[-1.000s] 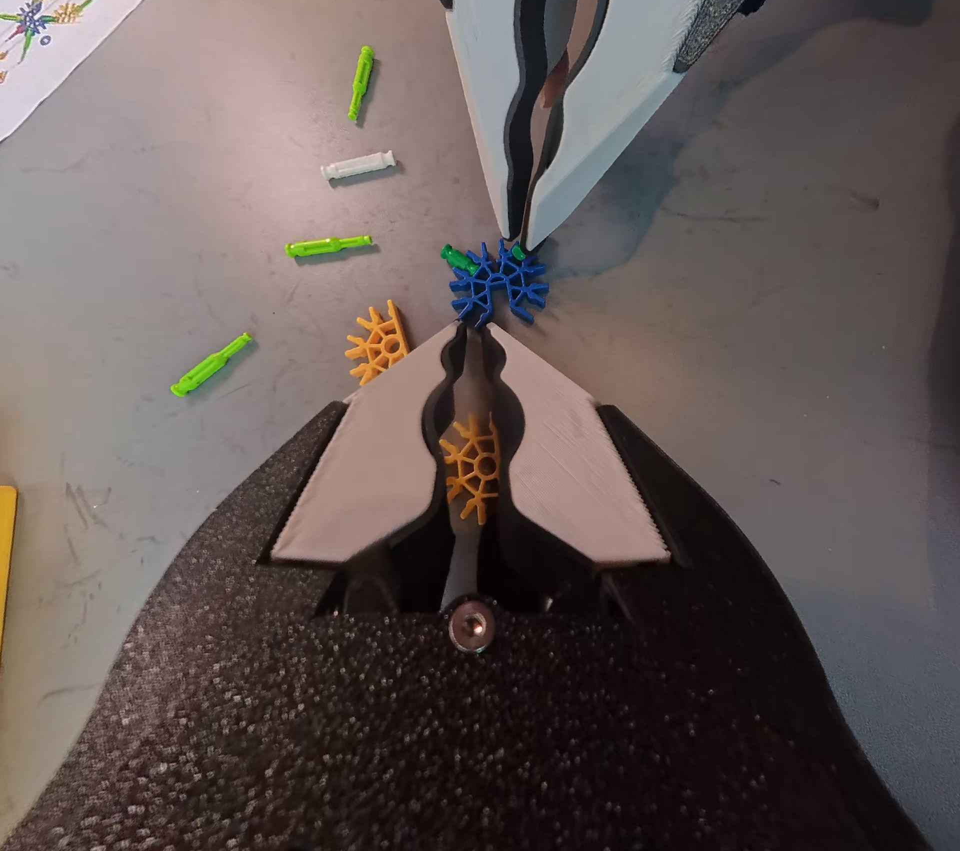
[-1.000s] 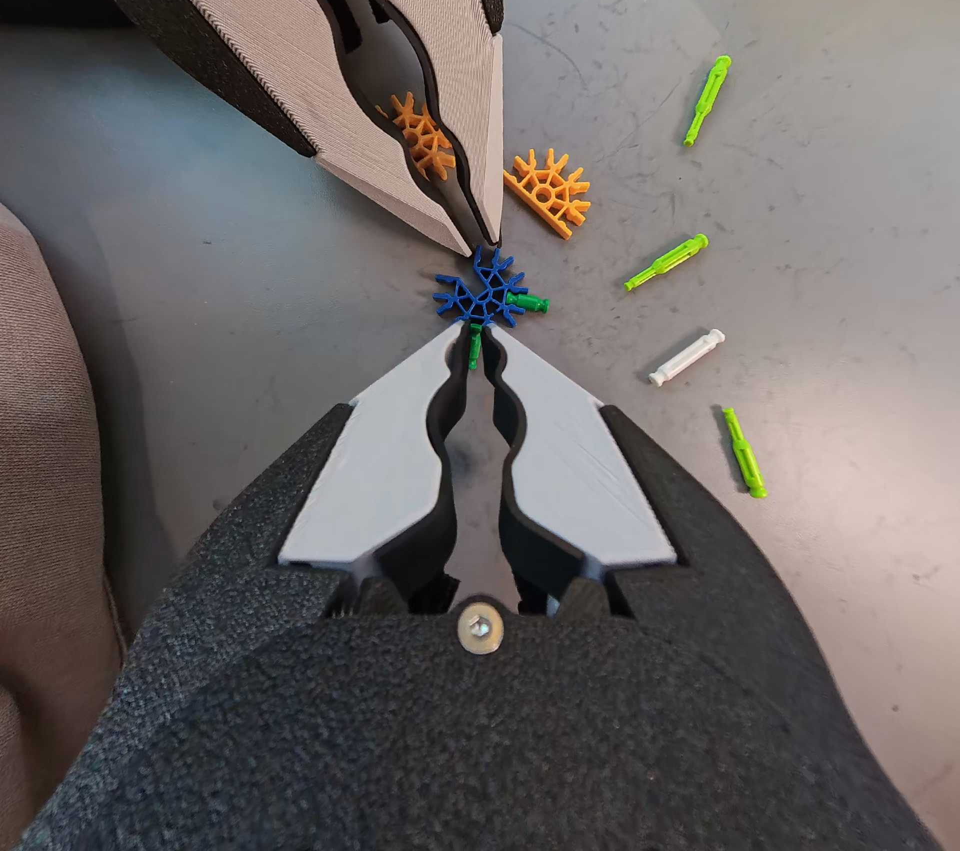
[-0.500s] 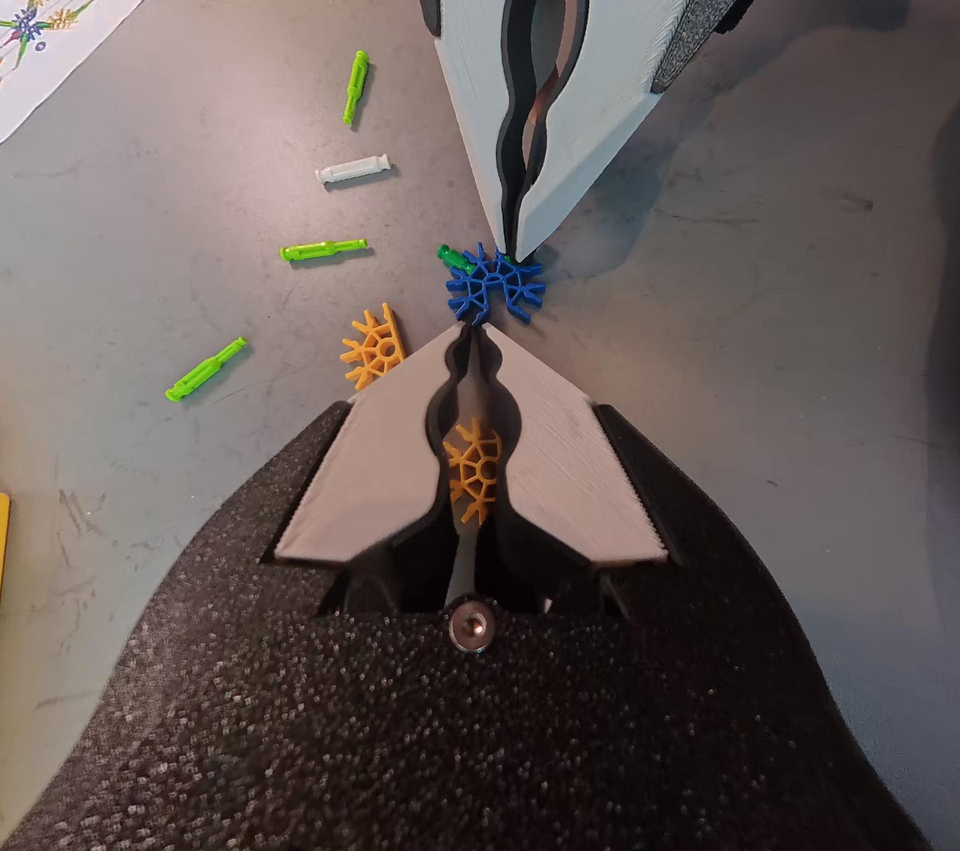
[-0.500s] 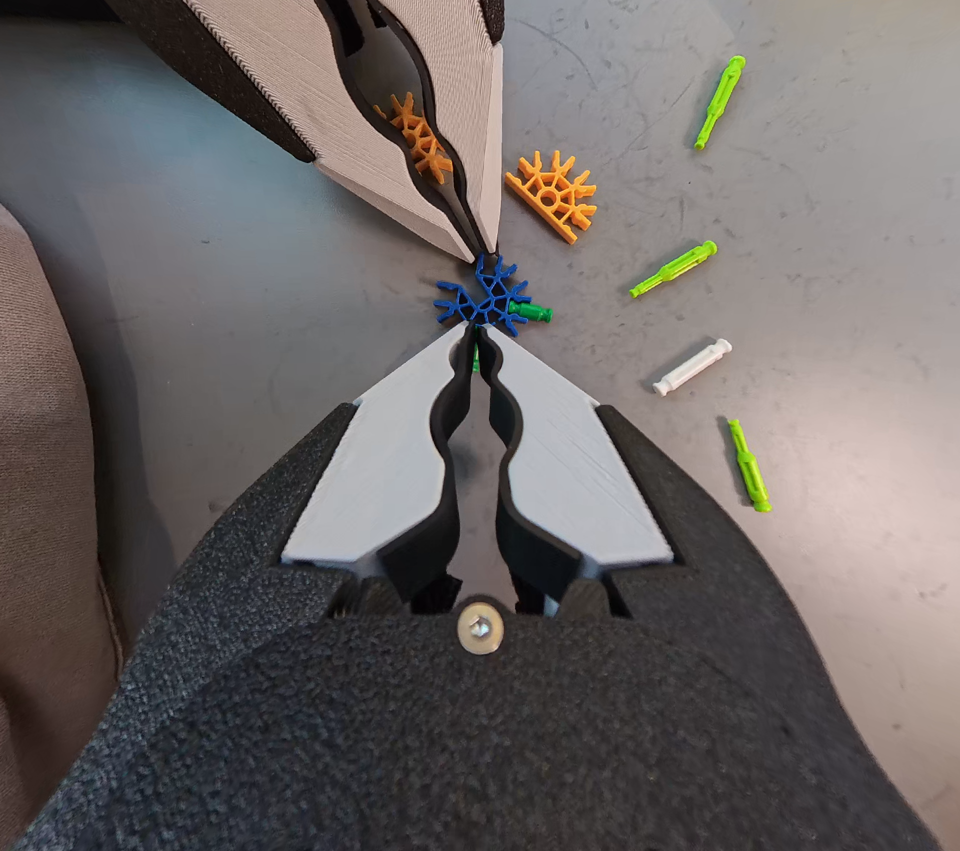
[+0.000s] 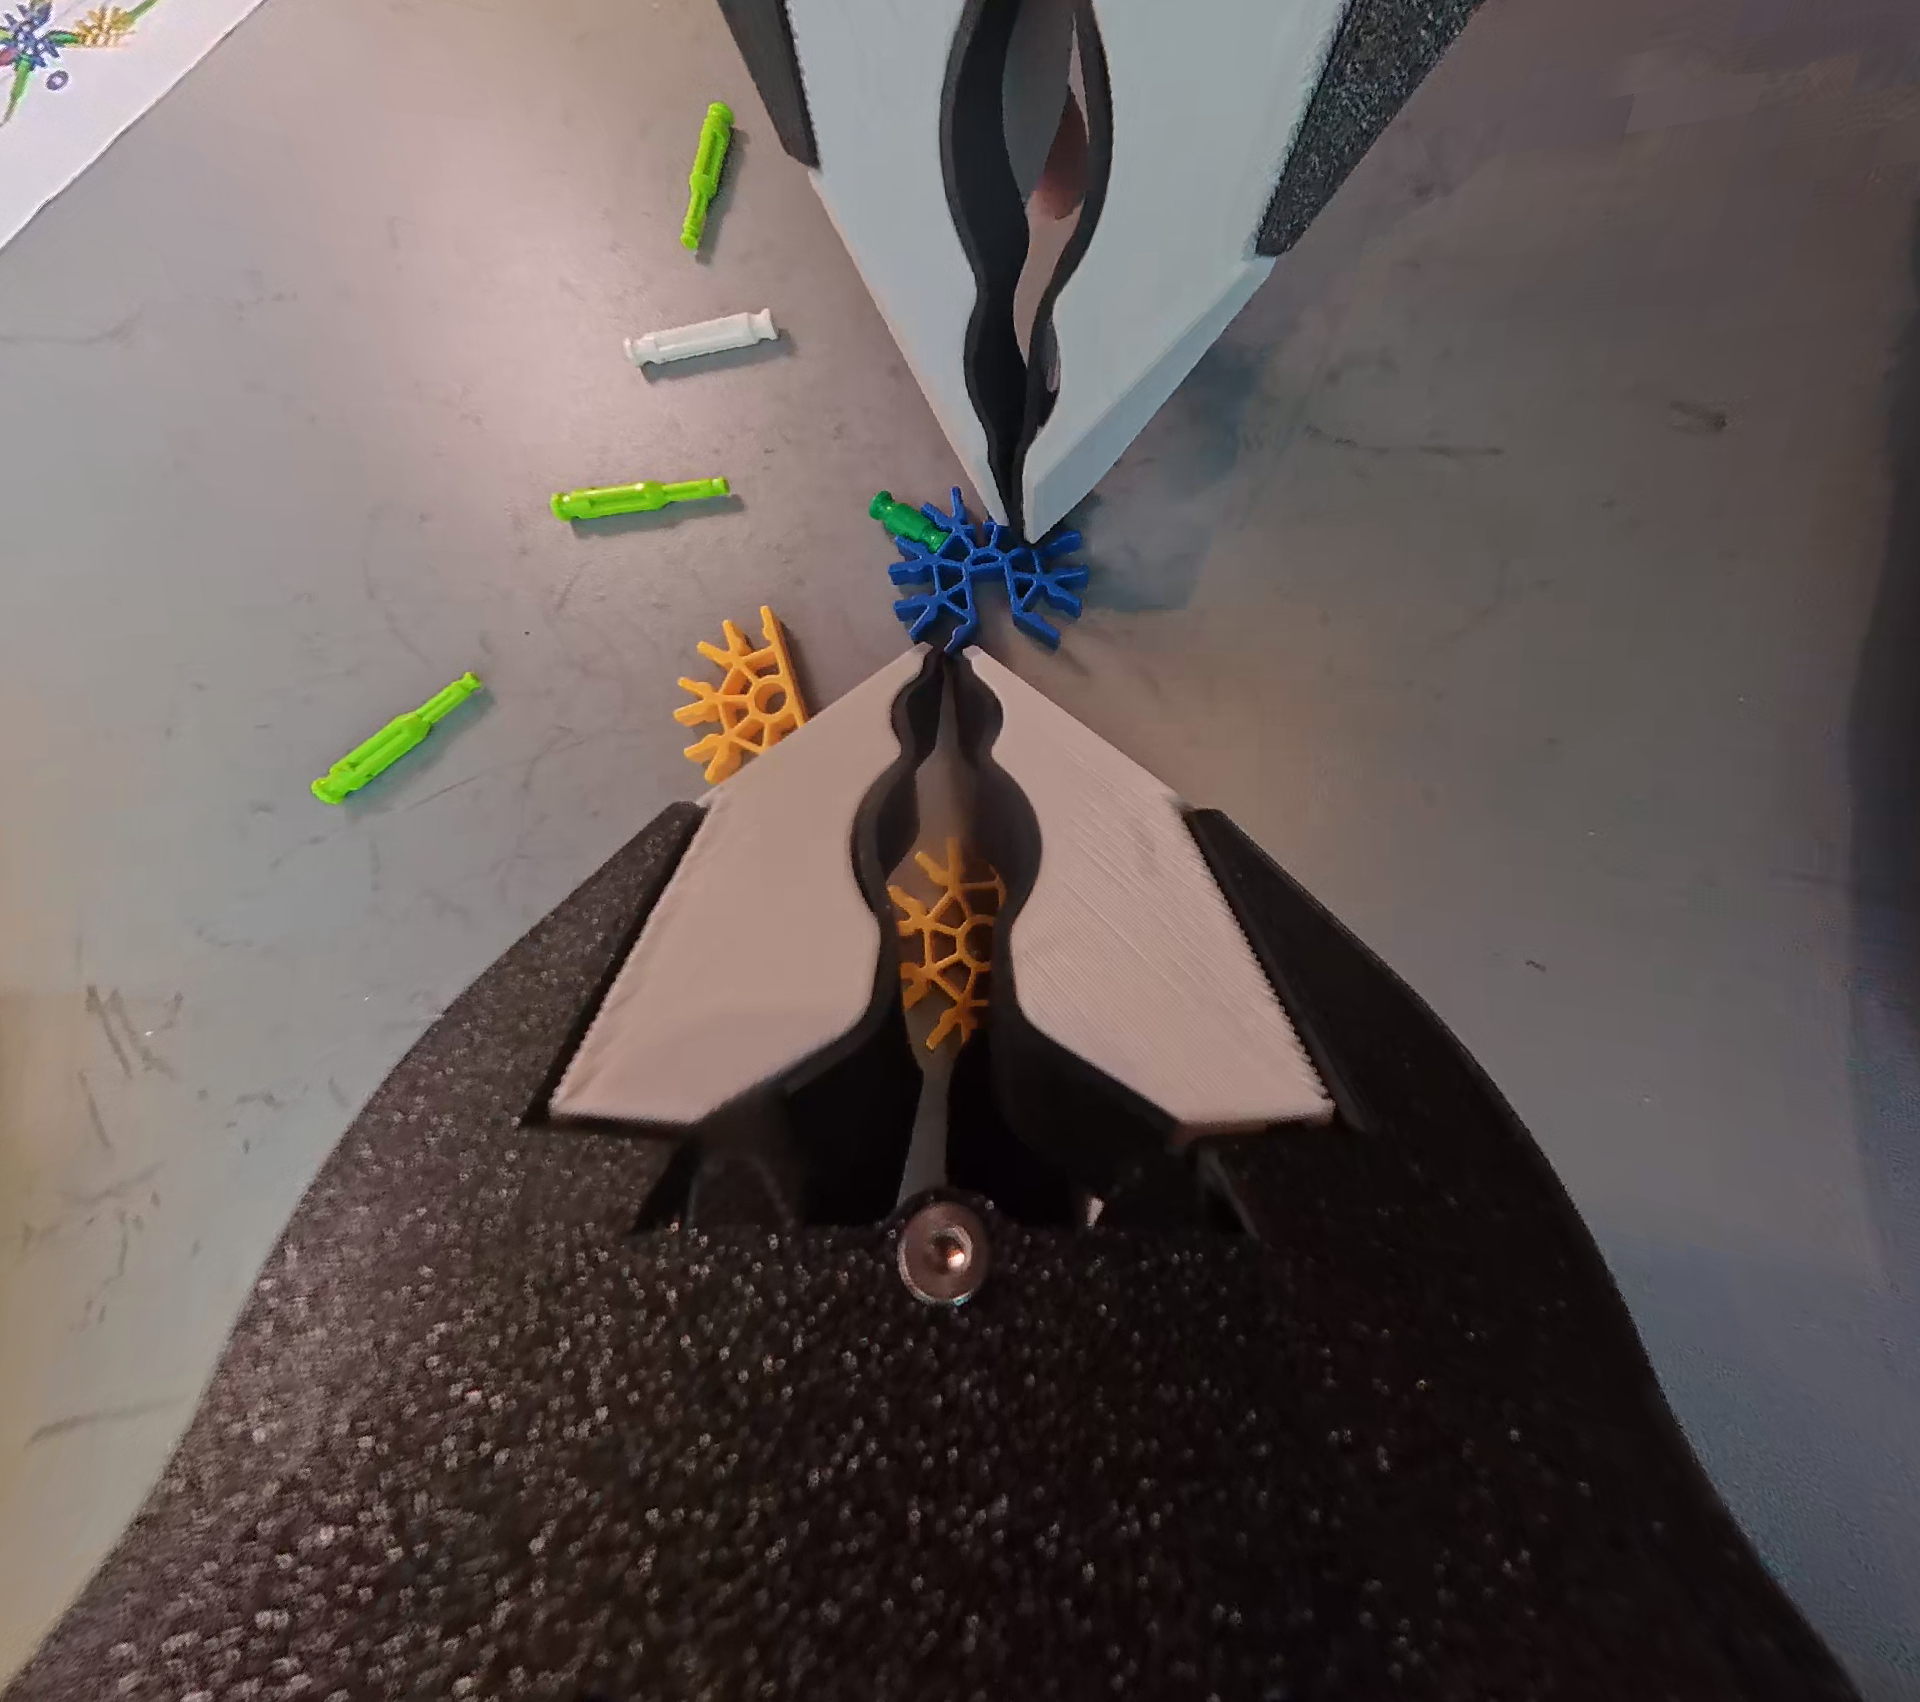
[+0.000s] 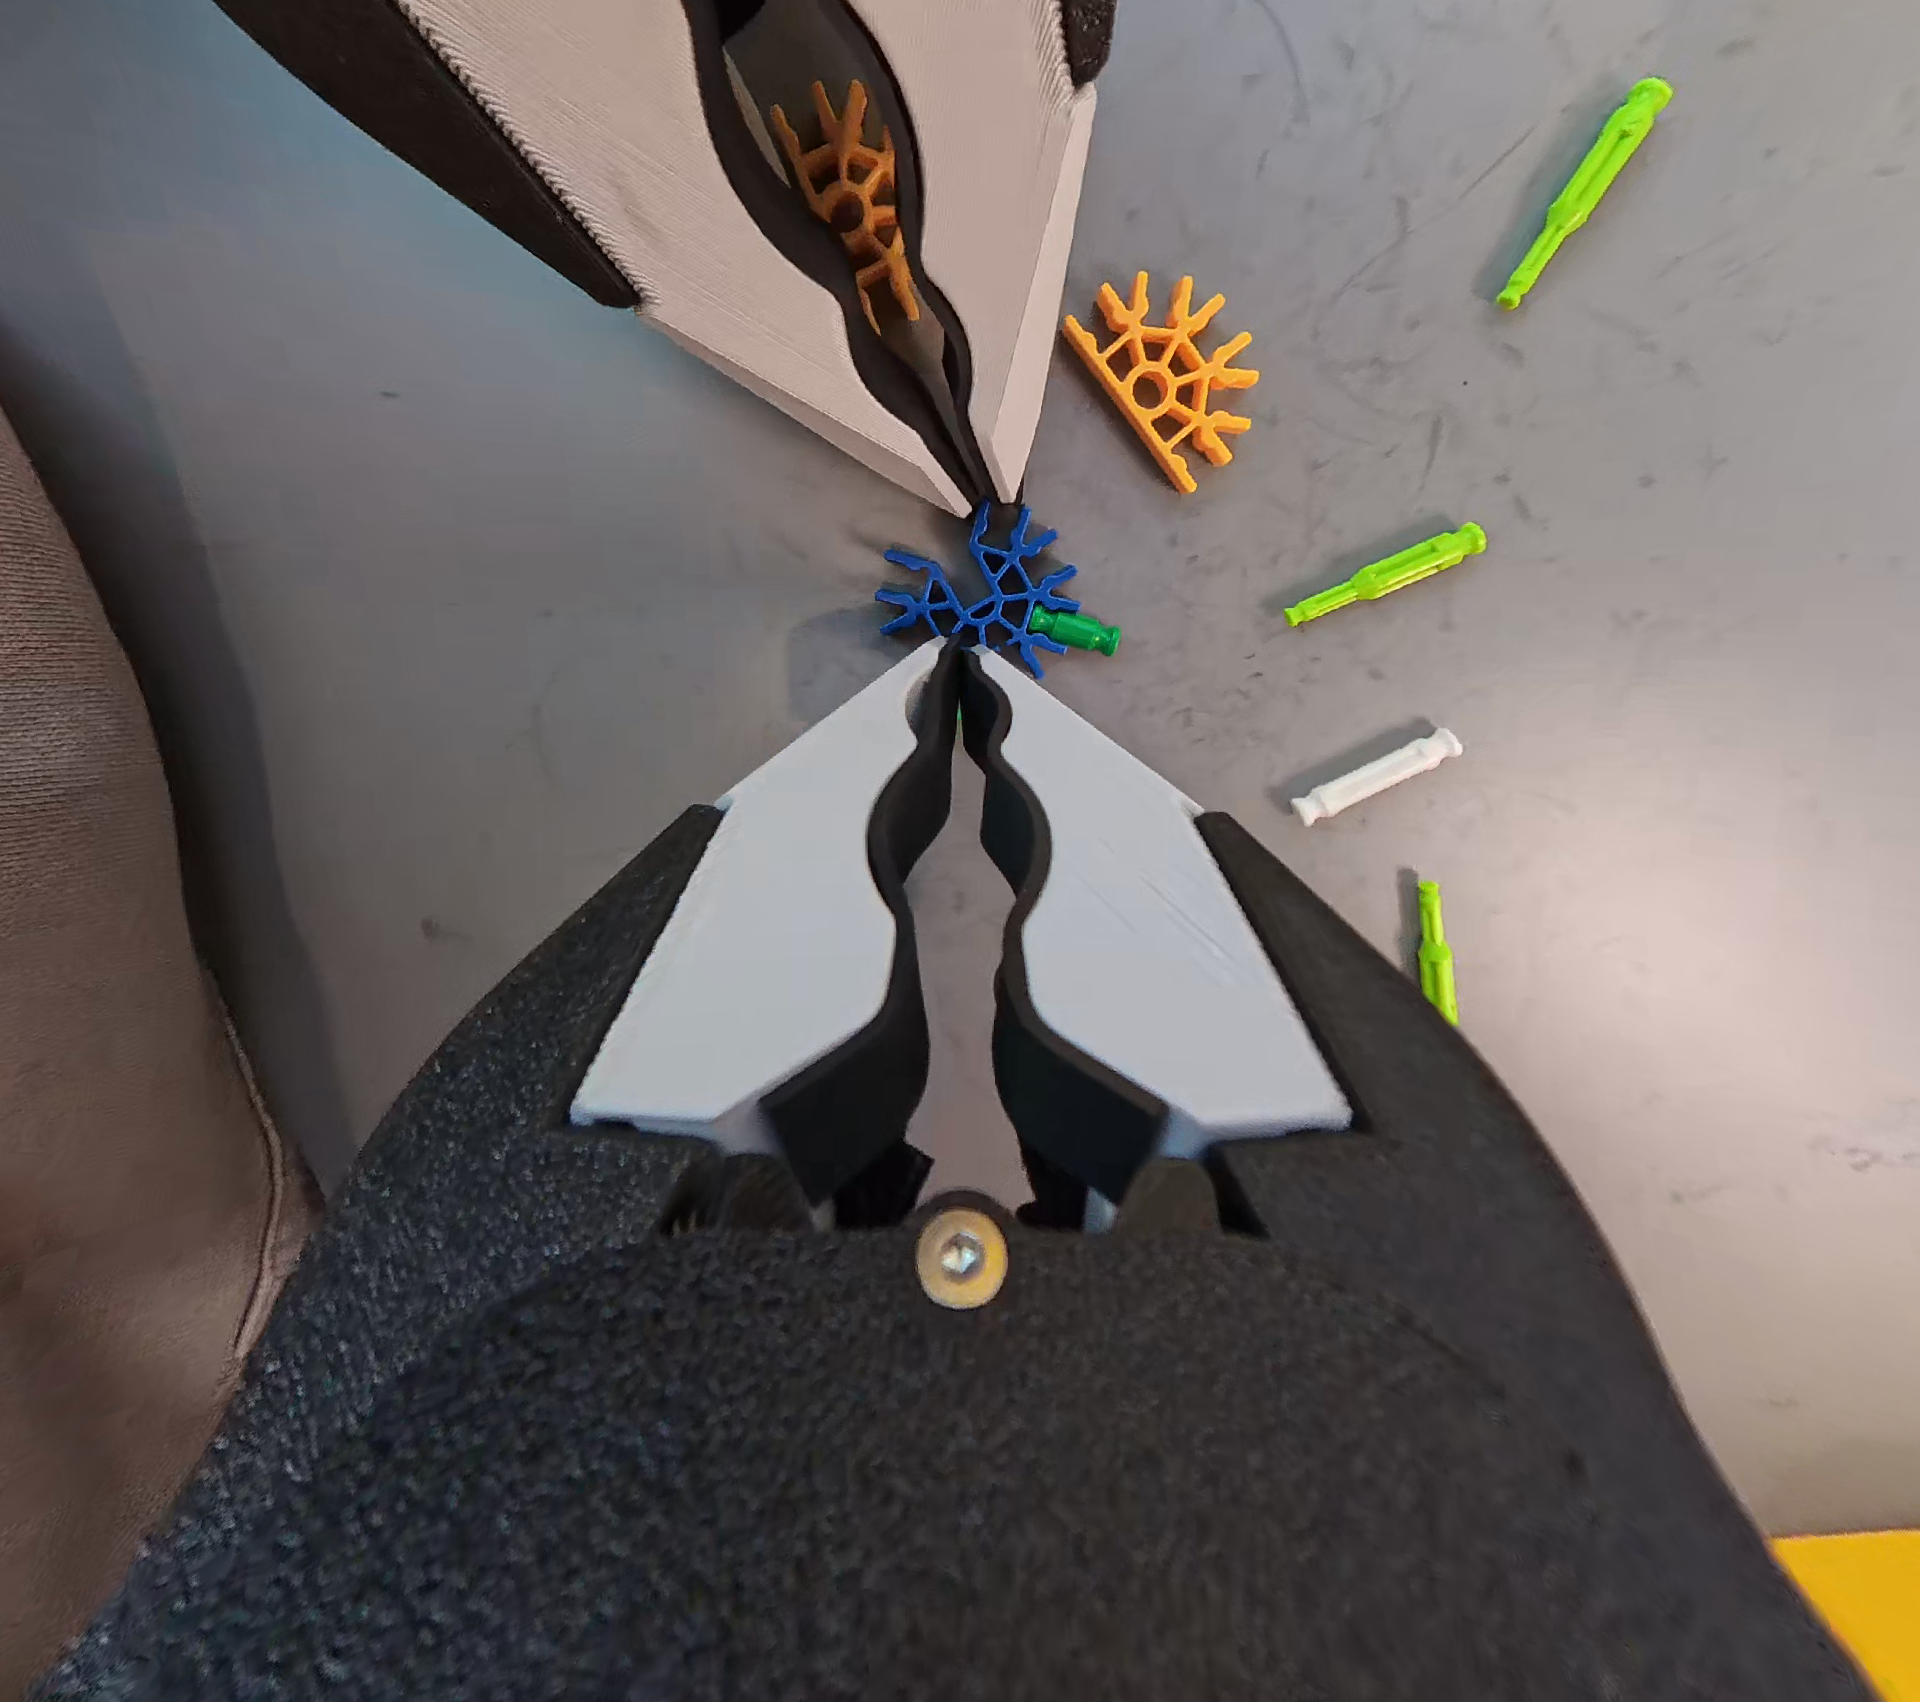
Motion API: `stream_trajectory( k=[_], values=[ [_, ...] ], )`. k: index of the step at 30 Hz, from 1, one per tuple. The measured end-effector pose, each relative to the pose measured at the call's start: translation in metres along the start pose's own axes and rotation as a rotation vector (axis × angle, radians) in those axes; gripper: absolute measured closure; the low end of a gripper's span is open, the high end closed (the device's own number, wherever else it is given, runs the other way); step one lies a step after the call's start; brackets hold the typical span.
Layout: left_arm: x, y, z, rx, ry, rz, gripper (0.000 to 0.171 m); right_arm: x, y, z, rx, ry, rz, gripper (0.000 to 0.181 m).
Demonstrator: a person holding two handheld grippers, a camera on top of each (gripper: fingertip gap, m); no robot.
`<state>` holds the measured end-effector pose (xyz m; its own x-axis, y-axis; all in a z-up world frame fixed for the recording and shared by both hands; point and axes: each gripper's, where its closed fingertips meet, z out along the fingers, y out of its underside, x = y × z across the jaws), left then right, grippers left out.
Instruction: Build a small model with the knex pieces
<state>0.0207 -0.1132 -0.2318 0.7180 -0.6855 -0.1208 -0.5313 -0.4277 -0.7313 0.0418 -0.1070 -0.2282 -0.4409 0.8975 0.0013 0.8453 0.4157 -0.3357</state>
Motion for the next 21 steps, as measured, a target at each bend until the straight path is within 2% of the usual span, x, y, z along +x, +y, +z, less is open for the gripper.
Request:
stream_trajectory(
  k=[5,8,11,16,21],
  values=[
    [0.0,0.0,0.0,-0.005,-0.007,0.012,0.17,0.0,-0.001,0.0,0.025,-0.036,0.003,0.181],
    [0.0,0.0,0.0,-0.001,-0.004,0.008,0.17,0.003,-0.003,-0.004,0.147,-0.025,0.04,0.181],
    [0.0,0.0,0.0,0.0,-0.004,0.009,0.17,0.002,-0.009,-0.025,0.311,-0.072,0.136,0.17],
    [0.0,0.0,0.0,0.001,-0.004,0.011,0.17,-0.001,0.013,-0.022,0.298,-0.022,0.149,0.169],
    [0.0,0.0,-0.001,0.005,-0.011,0.021,0.17,-0.007,0.01,-0.013,0.319,0.019,0.129,0.171]
  ],
)
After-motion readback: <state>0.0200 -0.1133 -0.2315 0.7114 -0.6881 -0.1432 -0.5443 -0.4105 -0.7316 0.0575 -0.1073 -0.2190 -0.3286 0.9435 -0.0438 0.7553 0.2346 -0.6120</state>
